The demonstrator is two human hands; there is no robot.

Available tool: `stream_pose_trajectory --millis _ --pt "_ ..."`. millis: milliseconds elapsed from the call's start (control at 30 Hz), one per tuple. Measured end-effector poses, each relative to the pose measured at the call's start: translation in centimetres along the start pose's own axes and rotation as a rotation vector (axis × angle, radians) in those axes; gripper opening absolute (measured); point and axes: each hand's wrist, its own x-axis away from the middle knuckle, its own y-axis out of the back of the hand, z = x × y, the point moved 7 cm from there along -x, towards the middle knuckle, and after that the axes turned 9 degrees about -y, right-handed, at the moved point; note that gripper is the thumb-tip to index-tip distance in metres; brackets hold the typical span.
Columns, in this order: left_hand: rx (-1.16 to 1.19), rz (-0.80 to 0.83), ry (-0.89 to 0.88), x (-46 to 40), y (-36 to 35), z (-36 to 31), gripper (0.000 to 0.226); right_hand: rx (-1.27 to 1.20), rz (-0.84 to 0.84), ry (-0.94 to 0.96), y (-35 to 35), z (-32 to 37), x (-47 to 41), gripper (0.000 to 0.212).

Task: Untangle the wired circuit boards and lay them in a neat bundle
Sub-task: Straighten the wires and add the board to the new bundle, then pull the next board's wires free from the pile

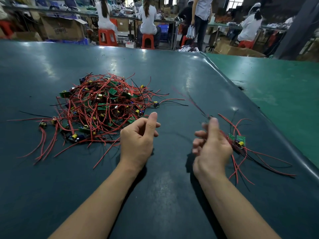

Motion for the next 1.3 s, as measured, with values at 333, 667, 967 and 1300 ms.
stream_pose_trajectory --millis 333,667,967,1300 --pt "-0.753 -0.042 -0.259 -0.7 2.3 -1.1 0.014 -0.111 -0.114 -0.123 2.0 -0.1 -0.1 0.01" --pt "-0.936 0.105 -0.027 -1.3 3.1 1.2 0.028 0.134 0.012 -0.063 0.2 -0.6 -0.8 0.016" --pt "-0.635 -0.122 -0.534 -0.2 2.6 -4.0 0.006 0.694 0.404 0.291 -3.2 -1.3 1.9 0.016" --pt "-0.258 0.243 -0.8 2.8 -1.9 -6.0 0.014 0.789 0.532 0.453 -4.3 -1.0 2.5 0.029"
